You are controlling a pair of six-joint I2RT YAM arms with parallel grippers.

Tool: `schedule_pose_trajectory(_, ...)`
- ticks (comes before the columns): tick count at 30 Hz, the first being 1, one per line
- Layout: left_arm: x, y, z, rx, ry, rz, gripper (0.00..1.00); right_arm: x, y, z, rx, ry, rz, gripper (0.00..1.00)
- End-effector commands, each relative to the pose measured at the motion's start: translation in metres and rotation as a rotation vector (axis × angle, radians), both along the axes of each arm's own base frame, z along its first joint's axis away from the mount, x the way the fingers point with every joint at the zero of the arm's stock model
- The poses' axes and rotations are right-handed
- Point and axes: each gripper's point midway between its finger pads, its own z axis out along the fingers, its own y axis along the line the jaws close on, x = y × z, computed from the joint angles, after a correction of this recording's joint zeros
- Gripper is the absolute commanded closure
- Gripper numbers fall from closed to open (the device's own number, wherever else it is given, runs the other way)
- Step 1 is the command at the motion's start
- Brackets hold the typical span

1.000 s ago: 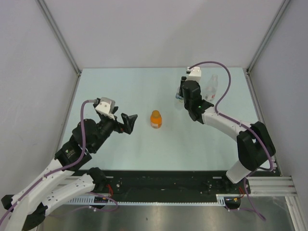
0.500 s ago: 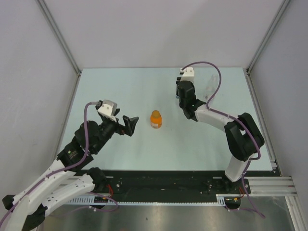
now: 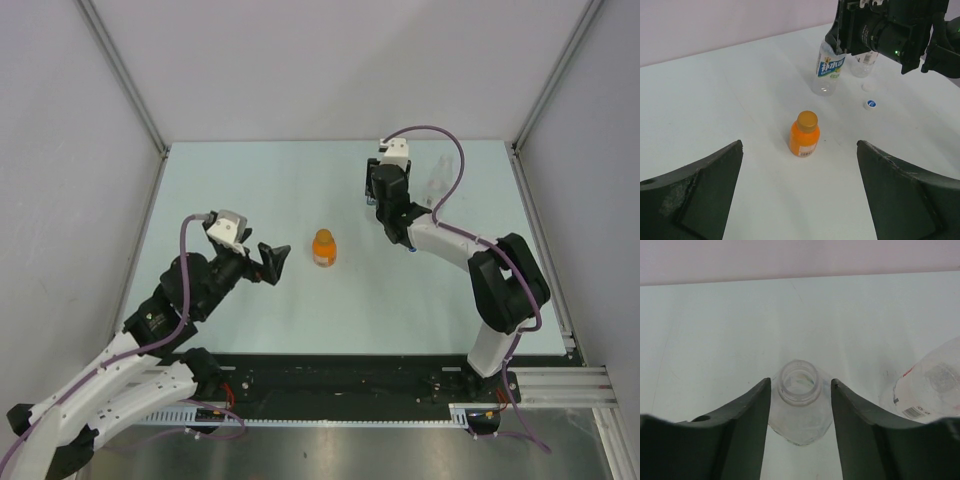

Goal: Unscrew the bottle caps

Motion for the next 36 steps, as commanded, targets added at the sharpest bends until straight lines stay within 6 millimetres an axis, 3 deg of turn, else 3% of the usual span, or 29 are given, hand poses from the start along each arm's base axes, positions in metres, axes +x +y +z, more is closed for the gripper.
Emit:
schedule_pose_trajectory(1,0.001,-0.004,0.006,-0.046,-0.012,-0.006,0.00,0.002,-0.001,0.016,0.031,-0.013,-0.010,0.42)
schedule_pose_trajectory(8,0.001,-0.006,0.007,-0.043,-0.009,-0.015,0.00,-0.001,-0.004,0.017,0.037,-0.005,-0.016,0.33)
schedule_pose_trajectory(17,0.002,-0.006,0.008,-0.037,-0.012,-0.012,0.00,-0.004,-0.005,0.020,0.039,0.001,-0.019,0.30)
schedule_pose_trajectory(36,-0.002,-0.006,0.009,-0.044,-0.014,-0.031,0.00,-0.035,0.002,0.048,0.033,-0.005,-0.021,0.22)
